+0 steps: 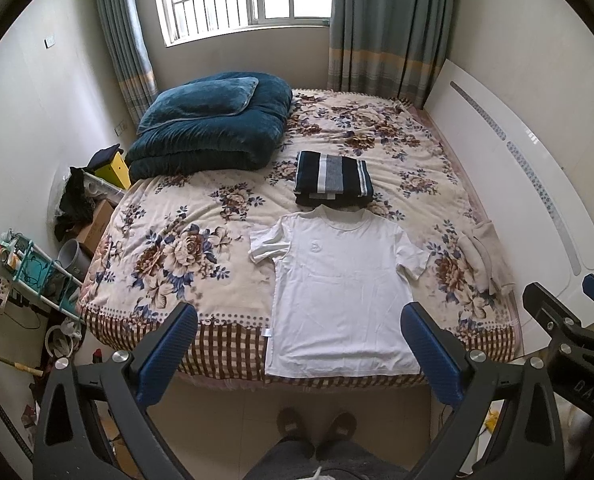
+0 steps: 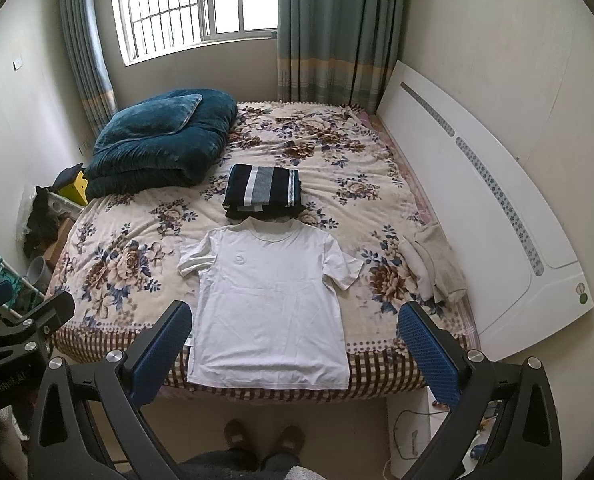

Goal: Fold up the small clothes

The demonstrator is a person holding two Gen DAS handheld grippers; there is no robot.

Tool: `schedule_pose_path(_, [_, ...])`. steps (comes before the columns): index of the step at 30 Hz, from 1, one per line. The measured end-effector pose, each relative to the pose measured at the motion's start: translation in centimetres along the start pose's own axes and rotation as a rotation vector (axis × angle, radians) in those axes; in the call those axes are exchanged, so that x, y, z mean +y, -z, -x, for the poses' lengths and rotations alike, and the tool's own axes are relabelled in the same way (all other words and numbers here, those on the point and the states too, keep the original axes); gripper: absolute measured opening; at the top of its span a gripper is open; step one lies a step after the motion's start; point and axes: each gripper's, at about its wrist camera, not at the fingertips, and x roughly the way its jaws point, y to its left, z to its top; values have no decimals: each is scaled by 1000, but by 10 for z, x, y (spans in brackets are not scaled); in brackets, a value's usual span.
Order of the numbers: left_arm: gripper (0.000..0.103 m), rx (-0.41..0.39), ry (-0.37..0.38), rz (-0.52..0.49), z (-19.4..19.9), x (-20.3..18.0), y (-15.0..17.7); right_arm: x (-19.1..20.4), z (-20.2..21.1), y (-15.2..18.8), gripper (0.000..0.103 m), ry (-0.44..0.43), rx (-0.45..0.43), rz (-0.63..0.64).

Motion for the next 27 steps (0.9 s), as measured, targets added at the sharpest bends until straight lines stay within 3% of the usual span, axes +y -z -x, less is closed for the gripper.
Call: schedule_pose_path(27, [103, -11, 3, 1, 2, -3, -4, -2, 7, -5, 103, -1, -8, 1])
